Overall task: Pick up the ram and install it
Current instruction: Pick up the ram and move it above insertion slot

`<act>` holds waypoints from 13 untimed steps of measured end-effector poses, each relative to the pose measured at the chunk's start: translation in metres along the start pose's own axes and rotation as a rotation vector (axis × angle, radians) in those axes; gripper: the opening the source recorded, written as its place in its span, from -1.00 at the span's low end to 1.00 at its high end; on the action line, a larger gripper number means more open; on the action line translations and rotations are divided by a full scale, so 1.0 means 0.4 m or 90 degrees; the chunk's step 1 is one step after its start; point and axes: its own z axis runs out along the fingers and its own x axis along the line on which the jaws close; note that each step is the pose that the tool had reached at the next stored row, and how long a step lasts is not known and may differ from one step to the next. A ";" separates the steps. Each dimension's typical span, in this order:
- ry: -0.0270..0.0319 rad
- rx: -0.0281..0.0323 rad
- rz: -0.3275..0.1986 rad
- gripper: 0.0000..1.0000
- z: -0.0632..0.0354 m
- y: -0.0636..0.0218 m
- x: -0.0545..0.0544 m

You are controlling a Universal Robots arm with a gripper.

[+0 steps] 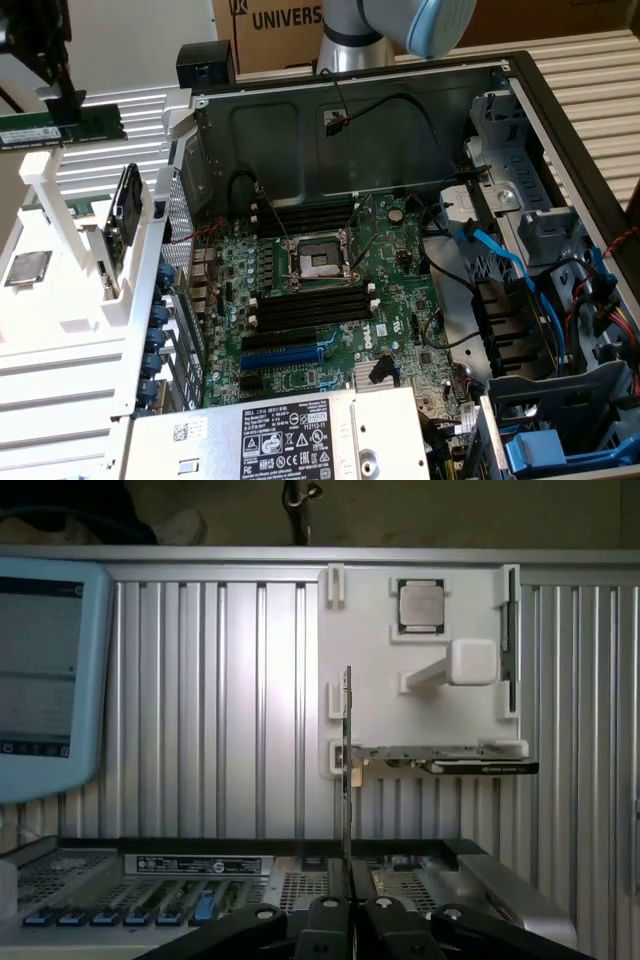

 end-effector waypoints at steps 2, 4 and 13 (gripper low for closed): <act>0.0001 -0.0026 0.000 -0.76 -0.001 -0.021 0.000; 0.0001 -0.0064 0.000 -0.76 -0.001 -0.052 -0.001; 0.0003 -0.0193 0.000 -0.76 -0.004 -0.171 -0.002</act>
